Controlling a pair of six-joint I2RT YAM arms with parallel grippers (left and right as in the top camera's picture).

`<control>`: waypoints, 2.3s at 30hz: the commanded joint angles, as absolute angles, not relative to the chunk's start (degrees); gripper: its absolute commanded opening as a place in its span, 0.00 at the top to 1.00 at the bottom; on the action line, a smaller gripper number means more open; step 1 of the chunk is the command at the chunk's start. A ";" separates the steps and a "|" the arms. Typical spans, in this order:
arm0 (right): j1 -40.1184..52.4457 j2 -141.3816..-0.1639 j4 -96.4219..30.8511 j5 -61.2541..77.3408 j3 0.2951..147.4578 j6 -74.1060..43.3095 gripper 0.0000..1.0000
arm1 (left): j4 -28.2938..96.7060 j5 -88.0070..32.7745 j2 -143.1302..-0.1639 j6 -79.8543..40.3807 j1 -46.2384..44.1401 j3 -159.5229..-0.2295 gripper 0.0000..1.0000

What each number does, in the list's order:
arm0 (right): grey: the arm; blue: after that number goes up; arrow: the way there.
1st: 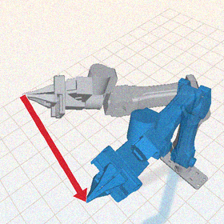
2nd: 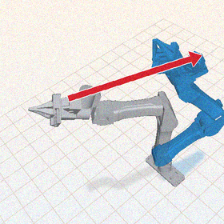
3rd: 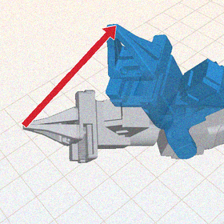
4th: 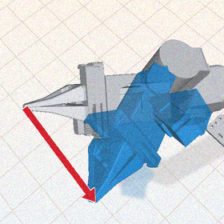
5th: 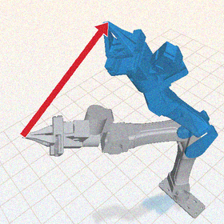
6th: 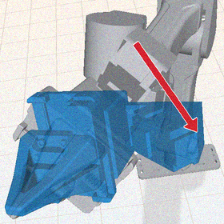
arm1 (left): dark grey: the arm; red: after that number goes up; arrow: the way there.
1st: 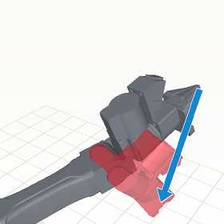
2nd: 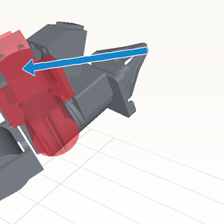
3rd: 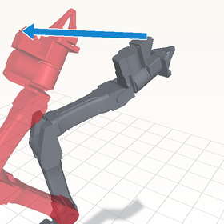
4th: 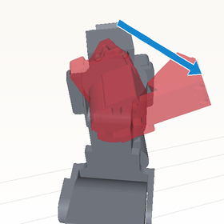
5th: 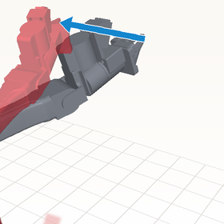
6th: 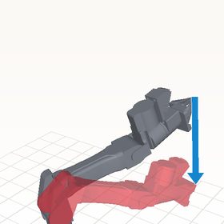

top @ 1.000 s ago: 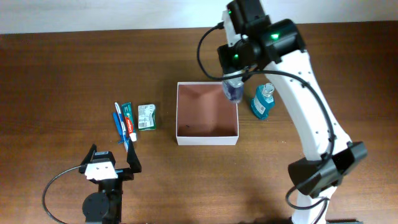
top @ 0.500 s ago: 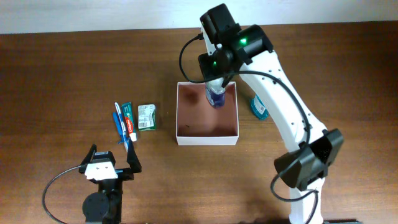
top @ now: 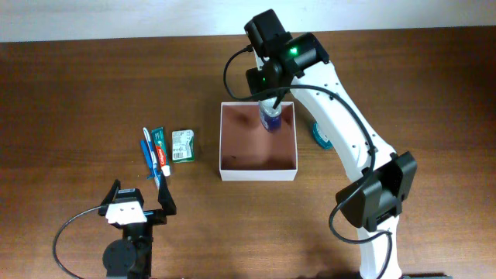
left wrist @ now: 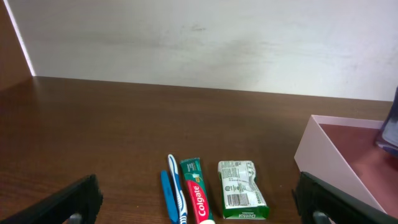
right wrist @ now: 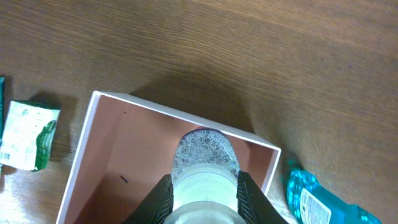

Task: Pack container
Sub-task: 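Carry the soap bottle left over the pink box, then lower the soap bottle upright into the box and open the right gripper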

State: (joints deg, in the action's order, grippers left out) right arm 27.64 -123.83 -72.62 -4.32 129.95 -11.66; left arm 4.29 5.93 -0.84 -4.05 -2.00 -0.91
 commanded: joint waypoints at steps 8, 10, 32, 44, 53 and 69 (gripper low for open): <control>27.77 -123.31 -73.67 -9.74 128.05 -18.44 0.75 | 4.27 5.32 -0.34 -3.14 -1.69 -0.54 0.01; 27.68 -123.31 -73.65 -9.76 127.09 -19.53 0.75 | 4.27 5.32 -0.34 -3.14 -1.69 -0.54 0.01; 27.64 -123.33 -72.01 -16.34 122.08 -29.71 0.75 | 4.27 5.32 -0.34 -3.14 -1.69 -0.54 0.01; 27.64 -123.87 -70.59 -18.72 122.02 -30.55 0.75 | 4.27 5.34 -0.34 -3.14 -1.69 -0.54 0.01; 27.64 -125.21 -70.59 -18.70 122.02 -30.55 0.74 | 4.27 5.32 -0.34 -3.14 -1.69 -0.54 0.01; 27.64 -126.91 -70.02 -18.70 122.02 -30.48 0.56 | 4.27 5.32 -0.34 -3.14 -1.69 -0.54 0.01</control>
State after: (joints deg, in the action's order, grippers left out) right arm 27.64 -126.56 -70.17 -17.15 121.80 -30.02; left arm 4.29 5.93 -0.84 -4.05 -2.00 -0.91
